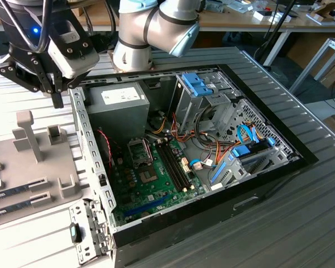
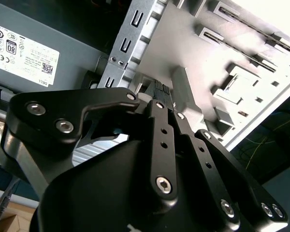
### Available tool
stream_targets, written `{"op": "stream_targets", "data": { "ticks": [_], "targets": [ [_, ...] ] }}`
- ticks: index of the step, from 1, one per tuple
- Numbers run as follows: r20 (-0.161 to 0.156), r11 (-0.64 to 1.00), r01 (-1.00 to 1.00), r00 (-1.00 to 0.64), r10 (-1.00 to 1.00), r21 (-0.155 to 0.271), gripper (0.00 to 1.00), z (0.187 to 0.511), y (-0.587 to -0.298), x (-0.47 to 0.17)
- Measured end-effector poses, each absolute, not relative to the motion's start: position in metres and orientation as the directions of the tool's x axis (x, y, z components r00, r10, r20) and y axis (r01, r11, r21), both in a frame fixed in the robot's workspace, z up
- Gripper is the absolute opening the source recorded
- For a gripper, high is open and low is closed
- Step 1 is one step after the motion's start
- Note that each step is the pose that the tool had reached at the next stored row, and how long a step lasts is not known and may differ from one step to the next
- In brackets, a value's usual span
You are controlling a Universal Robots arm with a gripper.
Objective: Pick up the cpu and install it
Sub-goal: 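Reach for the cpu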
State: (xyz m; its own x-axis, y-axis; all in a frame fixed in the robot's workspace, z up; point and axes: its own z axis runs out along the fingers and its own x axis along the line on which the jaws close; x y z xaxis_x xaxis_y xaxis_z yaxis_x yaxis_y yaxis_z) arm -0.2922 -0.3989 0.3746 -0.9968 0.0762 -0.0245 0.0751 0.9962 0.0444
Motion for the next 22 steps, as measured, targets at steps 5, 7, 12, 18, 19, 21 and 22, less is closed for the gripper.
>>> {"op": "stream_targets", "data": {
  "ticks": [5, 7, 12, 18, 19, 21, 22],
  "targets": [
    [-0.024, 0.996, 0.075, -0.997, 0.076, 0.044, 0.11, 0.3743, -0.3989, -0.2942],
    [-0.024, 0.996, 0.075, -0.997, 0.076, 0.044, 0.11, 0.3742, -0.3989, -0.2949],
    [-0.025, 0.996, 0.075, -0.997, 0.076, 0.044, 0.11, 0.3739, -0.3989, -0.2962],
    [-0.024, 0.996, 0.075, -0.997, 0.076, 0.044, 0.11, 0.3735, -0.3989, -0.2973],
    [-0.024, 0.996, 0.075, -0.997, 0.076, 0.044, 0.11, 0.3735, -0.3989, -0.2976],
    [-0.024, 0.996, 0.075, -0.997, 0.076, 0.044, 0.11, 0.3734, -0.3989, -0.2979],
    [-0.024, 0.996, 0.075, -0.997, 0.076, 0.044, 0.11, 0.3733, -0.3989, -0.2982]
  ]
}}
